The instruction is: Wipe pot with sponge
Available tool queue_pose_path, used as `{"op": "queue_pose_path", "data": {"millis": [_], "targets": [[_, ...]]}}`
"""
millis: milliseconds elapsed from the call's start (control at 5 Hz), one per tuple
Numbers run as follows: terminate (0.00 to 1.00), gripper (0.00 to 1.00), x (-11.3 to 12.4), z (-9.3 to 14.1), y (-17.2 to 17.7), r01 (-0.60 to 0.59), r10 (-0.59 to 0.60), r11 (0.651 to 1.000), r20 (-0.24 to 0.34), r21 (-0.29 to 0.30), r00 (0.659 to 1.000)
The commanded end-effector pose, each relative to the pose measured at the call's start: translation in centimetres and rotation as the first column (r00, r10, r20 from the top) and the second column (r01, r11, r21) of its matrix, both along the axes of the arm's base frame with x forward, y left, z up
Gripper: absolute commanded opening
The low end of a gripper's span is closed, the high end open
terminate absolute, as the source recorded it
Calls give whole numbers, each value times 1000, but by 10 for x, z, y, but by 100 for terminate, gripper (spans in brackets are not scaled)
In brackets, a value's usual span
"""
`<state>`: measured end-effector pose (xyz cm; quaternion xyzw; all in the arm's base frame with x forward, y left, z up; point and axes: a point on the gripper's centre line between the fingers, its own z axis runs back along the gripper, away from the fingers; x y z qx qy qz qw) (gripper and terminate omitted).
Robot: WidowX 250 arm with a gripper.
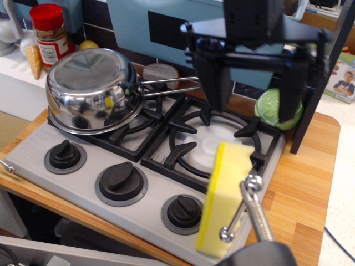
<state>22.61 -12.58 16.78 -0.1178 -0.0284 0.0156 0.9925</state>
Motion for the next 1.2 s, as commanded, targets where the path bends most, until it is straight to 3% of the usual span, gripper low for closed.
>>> {"op": "queue_pose_path", "data": {"millis": [0,600,800,1000], "targets": [[0,100,-1,-26,-2,-30,30,998,0,49,1000],[0,100,-5,-67,0,2,2,991,-30,131,1000],[0,0,-5,-71,1,15,-10,991,-34,133,999],[0,0,4,-45,11,72,-69,994,-35,85,997]]}}
